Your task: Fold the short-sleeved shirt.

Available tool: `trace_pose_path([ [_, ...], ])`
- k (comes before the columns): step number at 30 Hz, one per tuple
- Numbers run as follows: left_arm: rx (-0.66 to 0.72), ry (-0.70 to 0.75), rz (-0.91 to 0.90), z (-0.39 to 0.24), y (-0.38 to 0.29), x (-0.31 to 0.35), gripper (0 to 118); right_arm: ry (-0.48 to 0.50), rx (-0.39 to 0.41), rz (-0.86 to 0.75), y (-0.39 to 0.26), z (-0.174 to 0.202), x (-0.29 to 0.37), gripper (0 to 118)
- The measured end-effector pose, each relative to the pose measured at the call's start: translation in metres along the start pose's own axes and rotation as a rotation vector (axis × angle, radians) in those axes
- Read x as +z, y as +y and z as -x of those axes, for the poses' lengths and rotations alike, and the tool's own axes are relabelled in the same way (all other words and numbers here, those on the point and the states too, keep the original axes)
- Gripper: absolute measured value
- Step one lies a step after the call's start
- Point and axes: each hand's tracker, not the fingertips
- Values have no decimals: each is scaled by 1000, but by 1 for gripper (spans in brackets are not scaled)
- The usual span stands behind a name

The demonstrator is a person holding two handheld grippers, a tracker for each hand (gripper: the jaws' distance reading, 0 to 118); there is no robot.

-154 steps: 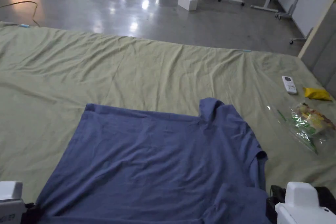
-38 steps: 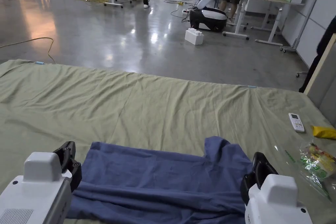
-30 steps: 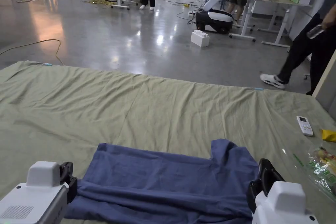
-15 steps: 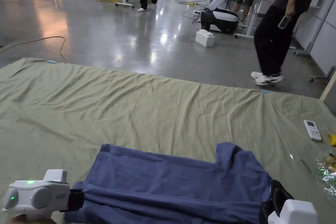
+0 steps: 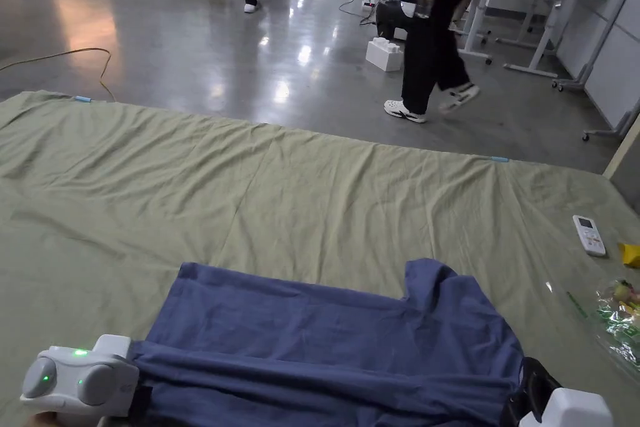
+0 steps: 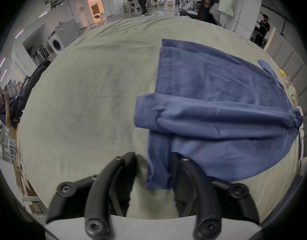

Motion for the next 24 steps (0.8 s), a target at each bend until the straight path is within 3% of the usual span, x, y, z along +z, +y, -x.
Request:
trace_pose_path([
  [4, -71, -14, -6, -8, -3, 0, 9, -6, -15, 18, -3, -7, 0, 2],
  [10, -11, -46, -50, 6, -4, 18, 7, -21, -32, 78, -4, -42, -3, 2],
  [16, -5, -62, -130, 19, -9, 40, 7, -53, -50, 342, -19, -80, -27, 3],
  [17, -8, -66, -136, 16, -10, 48, 7, -40, -45, 387, -22, -83, -33, 8],
  [21, -19, -59, -158, 13, -13, 58, 7, 20, -55, 519, -44, -92, -60, 52],
  [24, -22, -57, -163, 10, -15, 62, 7, 39, -19, 584, -55, -86, -77, 63],
])
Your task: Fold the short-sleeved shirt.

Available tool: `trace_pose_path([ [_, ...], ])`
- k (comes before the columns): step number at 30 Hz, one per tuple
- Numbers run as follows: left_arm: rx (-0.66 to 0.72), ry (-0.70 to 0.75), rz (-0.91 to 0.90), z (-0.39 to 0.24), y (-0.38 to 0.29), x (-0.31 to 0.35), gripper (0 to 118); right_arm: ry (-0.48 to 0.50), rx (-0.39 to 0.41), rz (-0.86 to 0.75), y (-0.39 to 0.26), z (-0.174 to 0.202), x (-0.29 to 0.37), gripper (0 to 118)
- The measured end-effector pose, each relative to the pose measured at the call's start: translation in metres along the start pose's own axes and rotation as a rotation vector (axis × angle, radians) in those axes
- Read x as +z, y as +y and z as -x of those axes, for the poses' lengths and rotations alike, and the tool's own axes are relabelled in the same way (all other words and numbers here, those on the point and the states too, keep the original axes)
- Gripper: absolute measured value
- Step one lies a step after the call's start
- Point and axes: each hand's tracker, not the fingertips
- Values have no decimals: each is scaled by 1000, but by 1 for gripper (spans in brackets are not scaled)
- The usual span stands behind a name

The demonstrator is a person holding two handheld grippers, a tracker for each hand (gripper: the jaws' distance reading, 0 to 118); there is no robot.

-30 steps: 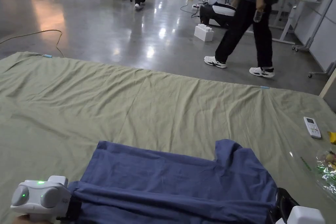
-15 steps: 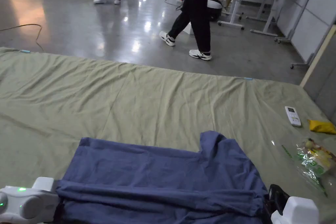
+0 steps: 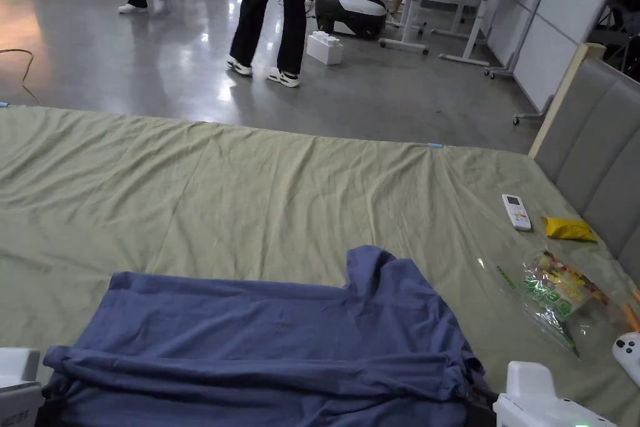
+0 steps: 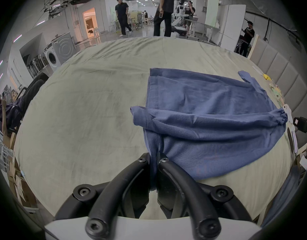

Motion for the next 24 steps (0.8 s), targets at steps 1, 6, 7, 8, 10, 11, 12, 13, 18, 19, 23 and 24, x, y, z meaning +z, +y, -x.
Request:
trace_pose_path([
  [1, -1, 1, 0, 0, 0, 0, 7, 0, -7, 5, 0, 1, -8, 64],
  [6, -2, 5, 5, -1, 0, 1, 7, -1, -2, 131, -1, -1, -52, 74],
  [7, -2, 5, 6, -2, 0, 1, 7, 8, 21, 169, -2, -1, -60, 74],
  [8, -2, 6, 7, -2, -1, 1, 7, 21, 40, 198, -6, -2, -70, 74],
  [10, 3, 5, 9, -1, 0, 0, 7, 8, 60, 221, -11, 0, -79, 74],
  [11, 2, 5, 10, -1, 0, 0, 7, 9, 60, 231, -16, 1, -83, 72],
  [12, -2, 6, 13, -1, -1, -1, 7, 19, 44, 220, -20, 3, -83, 65],
  [13, -3, 6, 14, -1, 0, -2, 7, 48, 10, 195, -22, 4, -82, 57],
  [18, -9, 10, 12, 1, -3, -15, 7, 68, 109, 169, -25, 20, -75, 34],
  [19, -14, 13, 11, 0, -3, -16, 7, 60, 118, 168, -25, 23, -75, 22],
  [23, -3, 17, -1, -3, -4, -11, 7, 55, 88, 176, -20, 24, -73, 8],
  [24, 1, 19, -6, -4, -4, -10, 7, 57, 74, 176, -18, 22, -71, 7],
])
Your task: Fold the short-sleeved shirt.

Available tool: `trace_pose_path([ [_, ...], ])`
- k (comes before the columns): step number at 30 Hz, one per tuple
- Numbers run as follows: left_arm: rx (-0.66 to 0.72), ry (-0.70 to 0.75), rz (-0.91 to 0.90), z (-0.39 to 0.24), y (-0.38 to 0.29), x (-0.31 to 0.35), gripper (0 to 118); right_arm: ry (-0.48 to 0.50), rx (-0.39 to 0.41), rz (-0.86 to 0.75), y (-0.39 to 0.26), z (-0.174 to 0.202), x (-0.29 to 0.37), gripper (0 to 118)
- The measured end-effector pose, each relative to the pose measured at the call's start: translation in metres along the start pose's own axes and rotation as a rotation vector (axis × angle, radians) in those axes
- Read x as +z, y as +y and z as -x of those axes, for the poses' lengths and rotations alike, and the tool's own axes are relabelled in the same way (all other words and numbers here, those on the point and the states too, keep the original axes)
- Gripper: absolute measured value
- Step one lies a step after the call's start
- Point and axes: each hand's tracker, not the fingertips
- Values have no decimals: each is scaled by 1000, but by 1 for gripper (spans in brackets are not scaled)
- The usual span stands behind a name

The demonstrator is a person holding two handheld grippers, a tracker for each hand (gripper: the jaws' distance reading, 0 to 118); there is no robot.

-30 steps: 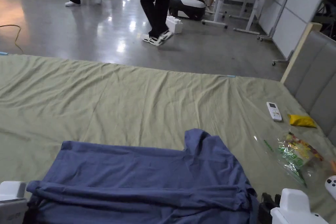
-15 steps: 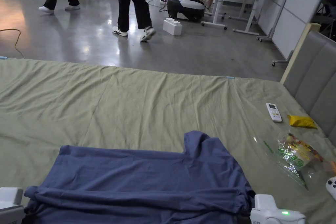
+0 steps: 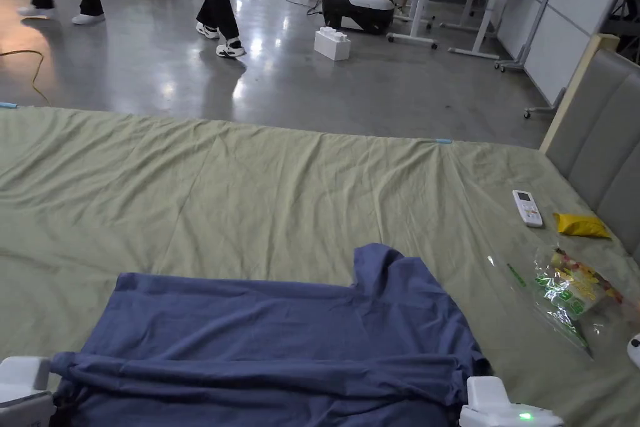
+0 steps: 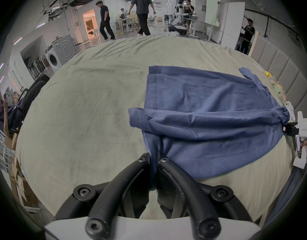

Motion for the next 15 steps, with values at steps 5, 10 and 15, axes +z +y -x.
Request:
trace_pose_path([
  [5, -14, -17, -51, 9, 14, 15, 6, -20, -17, -72, 7, -6, 31, 6],
  [10, 3, -56, -96, 16, 35, 40, 6, -39, -15, -122, 25, -12, 68, 6],
  [15, 19, -83, -151, 23, 51, 73, 6, -25, -17, -147, 48, -18, 110, 6],
])
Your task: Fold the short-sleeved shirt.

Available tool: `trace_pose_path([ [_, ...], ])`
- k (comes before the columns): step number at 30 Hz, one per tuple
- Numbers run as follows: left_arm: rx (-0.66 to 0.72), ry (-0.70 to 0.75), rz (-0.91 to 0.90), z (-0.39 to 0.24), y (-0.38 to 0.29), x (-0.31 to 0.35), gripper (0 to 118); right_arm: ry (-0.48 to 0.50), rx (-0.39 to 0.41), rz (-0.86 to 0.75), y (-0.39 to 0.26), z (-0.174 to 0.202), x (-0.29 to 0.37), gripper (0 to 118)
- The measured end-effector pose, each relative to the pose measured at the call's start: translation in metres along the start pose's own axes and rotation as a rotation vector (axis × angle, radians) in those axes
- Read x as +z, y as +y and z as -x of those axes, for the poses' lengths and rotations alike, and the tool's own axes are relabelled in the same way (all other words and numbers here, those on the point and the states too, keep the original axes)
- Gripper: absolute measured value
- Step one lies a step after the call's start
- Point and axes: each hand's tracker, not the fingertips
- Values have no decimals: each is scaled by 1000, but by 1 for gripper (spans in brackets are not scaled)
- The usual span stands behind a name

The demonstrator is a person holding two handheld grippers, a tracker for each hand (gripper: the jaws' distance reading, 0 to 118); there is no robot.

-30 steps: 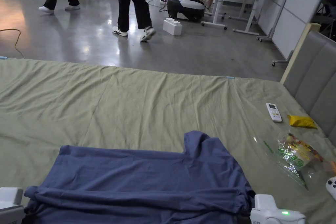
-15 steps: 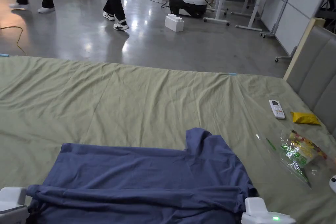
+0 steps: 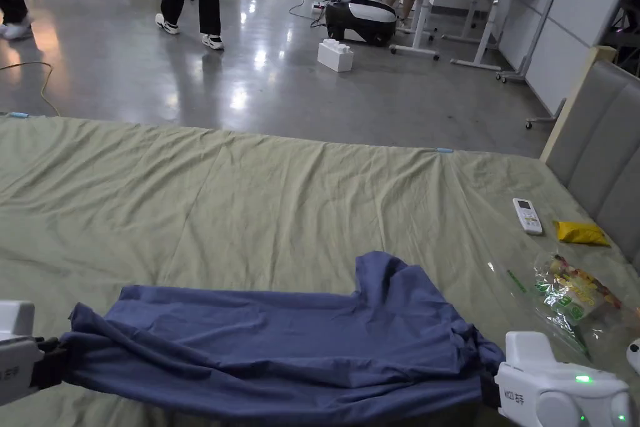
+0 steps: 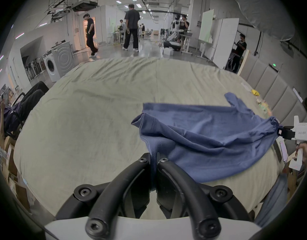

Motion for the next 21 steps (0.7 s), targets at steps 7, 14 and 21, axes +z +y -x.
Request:
trace_pose_path([
  [7, 35, -12, 2, 9, -17, 43, 6, 15, 38, 2, -10, -5, 42, 6],
  [14, 75, -17, 92, 13, -79, 53, 6, 20, 71, 93, -71, 8, 52, 6],
  [21, 56, 5, 244, 5, -135, 31, 6, -10, 81, 211, -129, 22, 27, 6],
])
